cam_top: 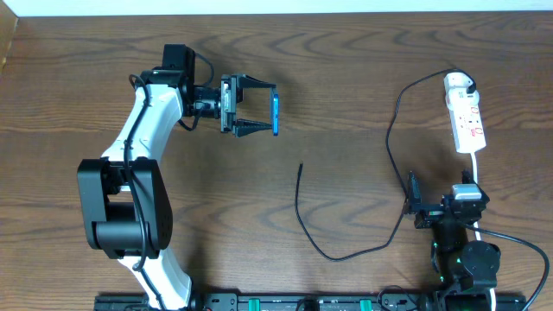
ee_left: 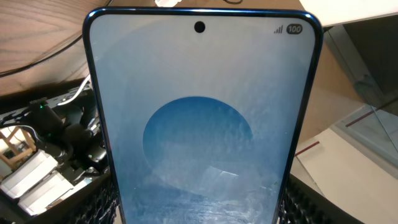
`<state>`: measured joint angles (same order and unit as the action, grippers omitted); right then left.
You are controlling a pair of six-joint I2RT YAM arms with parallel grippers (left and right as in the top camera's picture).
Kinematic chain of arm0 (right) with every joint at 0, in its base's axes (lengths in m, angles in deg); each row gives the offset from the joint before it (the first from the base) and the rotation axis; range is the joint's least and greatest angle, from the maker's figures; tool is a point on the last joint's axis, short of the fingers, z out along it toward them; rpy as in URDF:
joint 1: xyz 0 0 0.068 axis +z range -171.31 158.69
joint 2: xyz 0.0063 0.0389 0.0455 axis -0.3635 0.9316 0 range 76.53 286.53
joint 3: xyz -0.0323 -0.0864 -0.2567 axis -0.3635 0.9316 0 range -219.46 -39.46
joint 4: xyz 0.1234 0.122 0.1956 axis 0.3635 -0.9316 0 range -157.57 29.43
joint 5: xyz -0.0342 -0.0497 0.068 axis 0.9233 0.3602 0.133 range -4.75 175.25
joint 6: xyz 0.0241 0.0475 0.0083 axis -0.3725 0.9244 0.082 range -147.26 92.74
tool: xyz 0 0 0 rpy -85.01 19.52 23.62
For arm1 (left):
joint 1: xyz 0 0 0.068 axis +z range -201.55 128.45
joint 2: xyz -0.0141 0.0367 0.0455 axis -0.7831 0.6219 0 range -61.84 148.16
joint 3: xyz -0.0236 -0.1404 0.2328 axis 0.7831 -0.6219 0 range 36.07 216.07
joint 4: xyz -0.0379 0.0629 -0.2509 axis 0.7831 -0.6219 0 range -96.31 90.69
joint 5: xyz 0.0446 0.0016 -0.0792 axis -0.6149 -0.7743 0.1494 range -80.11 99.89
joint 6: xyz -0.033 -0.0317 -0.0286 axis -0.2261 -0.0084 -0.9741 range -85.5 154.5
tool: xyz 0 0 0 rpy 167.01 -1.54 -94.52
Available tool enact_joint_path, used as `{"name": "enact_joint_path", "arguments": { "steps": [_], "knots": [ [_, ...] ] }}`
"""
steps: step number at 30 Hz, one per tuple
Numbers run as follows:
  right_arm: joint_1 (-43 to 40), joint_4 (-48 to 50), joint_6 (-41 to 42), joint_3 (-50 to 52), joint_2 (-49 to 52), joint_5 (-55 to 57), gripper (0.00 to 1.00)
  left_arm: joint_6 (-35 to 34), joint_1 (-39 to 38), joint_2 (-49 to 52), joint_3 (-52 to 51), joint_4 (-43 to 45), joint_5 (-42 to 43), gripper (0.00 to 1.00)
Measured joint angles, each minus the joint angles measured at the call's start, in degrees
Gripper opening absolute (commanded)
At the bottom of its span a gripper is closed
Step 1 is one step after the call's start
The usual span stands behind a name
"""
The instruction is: Plug charger to phone and switch on socket
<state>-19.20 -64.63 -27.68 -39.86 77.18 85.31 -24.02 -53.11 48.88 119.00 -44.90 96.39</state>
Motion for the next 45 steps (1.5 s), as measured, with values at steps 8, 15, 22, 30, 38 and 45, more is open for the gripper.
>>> {"name": "enact_joint_path", "arguments": {
  "steps": [8,15,22,30,38,45],
  "knots": [
    [0.0,0.0,0.0,0.0,0.0,0.0,0.99,0.0,0.0,0.0,0.0,0.0,0.0,0.07],
    [0.0,0.0,0.0,0.0,0.0,0.0,0.99,0.0,0.0,0.0,0.0,0.0,-2.2,0.07],
    [0.0,0.0,0.0,0.0,0.0,0.0,0.99,0.0,0.0,0.0,0.0,0.0,-6.7,0.08],
    [0.0,0.0,0.0,0.0,0.0,0.0,0.99,0.9,0.0,0.0,0.0,0.0,-8.9,0.07],
    [0.0,0.0,0.0,0.0,0.0,0.0,0.99,2.0,0.0,0.0,0.0,0.0,-8.9,0.07],
    [0.0,1.2,0.0,0.0,0.0,0.0,0.99,2.0,0.0,0.0,0.0,0.0,-8.9,0.08]
  ]
}}
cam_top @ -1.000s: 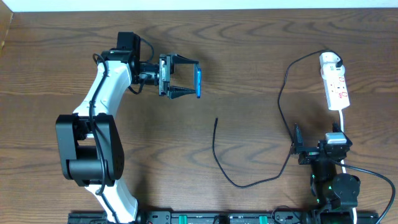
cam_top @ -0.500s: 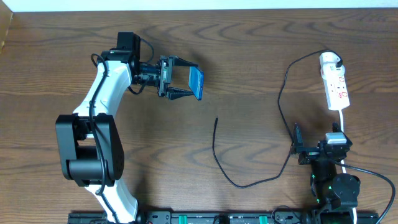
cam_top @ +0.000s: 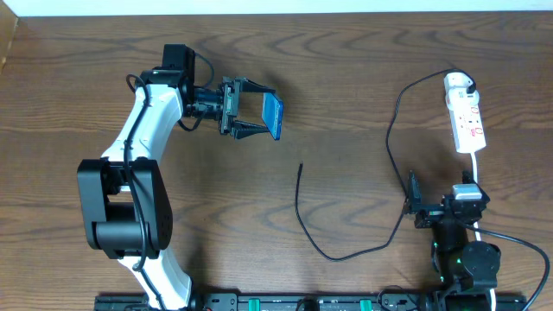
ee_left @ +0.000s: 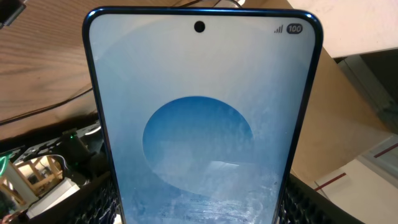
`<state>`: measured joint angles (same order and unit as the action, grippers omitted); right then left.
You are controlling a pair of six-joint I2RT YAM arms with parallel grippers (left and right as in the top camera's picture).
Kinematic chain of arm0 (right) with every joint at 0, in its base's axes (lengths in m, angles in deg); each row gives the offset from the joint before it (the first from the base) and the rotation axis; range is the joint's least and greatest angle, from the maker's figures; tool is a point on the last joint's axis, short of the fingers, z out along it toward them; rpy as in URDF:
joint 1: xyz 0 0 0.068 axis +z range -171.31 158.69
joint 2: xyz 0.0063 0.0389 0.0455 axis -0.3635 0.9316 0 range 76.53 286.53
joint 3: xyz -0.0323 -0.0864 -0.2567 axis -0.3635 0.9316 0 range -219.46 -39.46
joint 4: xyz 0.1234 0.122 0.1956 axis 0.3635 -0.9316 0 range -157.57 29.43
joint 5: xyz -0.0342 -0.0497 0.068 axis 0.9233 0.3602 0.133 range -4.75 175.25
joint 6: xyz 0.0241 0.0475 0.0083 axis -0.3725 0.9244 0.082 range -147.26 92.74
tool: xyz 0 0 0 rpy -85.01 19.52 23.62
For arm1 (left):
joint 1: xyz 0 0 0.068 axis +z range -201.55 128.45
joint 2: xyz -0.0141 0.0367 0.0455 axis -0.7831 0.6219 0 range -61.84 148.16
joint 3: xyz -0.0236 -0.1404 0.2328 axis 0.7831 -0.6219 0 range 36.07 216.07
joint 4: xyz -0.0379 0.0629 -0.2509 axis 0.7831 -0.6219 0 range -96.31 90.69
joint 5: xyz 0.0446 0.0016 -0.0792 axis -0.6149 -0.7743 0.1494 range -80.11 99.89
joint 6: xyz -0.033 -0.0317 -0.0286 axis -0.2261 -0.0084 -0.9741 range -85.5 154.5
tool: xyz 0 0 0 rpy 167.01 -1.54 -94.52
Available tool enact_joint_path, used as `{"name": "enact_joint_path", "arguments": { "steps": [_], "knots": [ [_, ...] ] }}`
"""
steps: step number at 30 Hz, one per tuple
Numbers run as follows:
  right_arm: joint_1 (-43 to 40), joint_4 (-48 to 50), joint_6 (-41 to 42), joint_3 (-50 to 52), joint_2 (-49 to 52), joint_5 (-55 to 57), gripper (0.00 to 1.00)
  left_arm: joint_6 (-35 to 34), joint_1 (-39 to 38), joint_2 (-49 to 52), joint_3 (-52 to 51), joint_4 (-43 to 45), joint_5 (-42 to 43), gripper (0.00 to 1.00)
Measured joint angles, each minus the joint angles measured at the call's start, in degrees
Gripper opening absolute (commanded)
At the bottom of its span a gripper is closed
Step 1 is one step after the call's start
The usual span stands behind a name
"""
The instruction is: Plug charger to phone and switch on socket
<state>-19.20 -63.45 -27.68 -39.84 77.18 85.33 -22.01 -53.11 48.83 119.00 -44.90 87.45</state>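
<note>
A blue phone [cam_top: 273, 117] is held off the table at upper centre, with my left gripper [cam_top: 259, 116] shut on its two long edges. In the left wrist view the phone [ee_left: 199, 124] fills the frame, screen lit, camera hole at top, and a black finger pad [ee_left: 305, 202] presses each side. The black charger cable [cam_top: 346, 250] curls across the table; its free plug end [cam_top: 301, 166] lies below the phone. The white socket strip [cam_top: 467, 117] lies at the far right. My right gripper [cam_top: 415, 210] rests low at the right; its jaws are too small to read.
The cable runs up from the table's middle to the white plug [cam_top: 458, 84] in the strip's top end. The table's left edge [cam_top: 7, 43] shows at the upper left. A black rail [cam_top: 302, 302] runs along the bottom.
The left gripper has turned the phone, so more of its blue face shows from above instead of its thin edge. The right arm and the cable have not moved.
</note>
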Motion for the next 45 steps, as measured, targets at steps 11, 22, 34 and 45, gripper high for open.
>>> {"name": "enact_joint_path", "arguments": {
  "steps": [11,22,34,45],
  "knots": [
    [0.0,7.2,0.0,0.0,0.0,-4.3,0.99,-1.6,0.0,0.0,0.0,5.9,-0.2,0.08],
    [0.0,9.0,3.0,0.0,0.0,-9.7,0.99,-3.5,0.0,0.0,0.0,7.1,-0.2,0.08],
    [-0.4,-4.6,3.6,-15.8,12.7,-9.6,0.99,-4.2,0.0,0.0,0.0,8.1,-0.4,0.07],
    [-0.4,-21.0,3.7,-40.8,38.8,-17.1,0.99,-5.3,0.0,0.0,0.0,8.6,-1.3,0.07]
  ]
}}
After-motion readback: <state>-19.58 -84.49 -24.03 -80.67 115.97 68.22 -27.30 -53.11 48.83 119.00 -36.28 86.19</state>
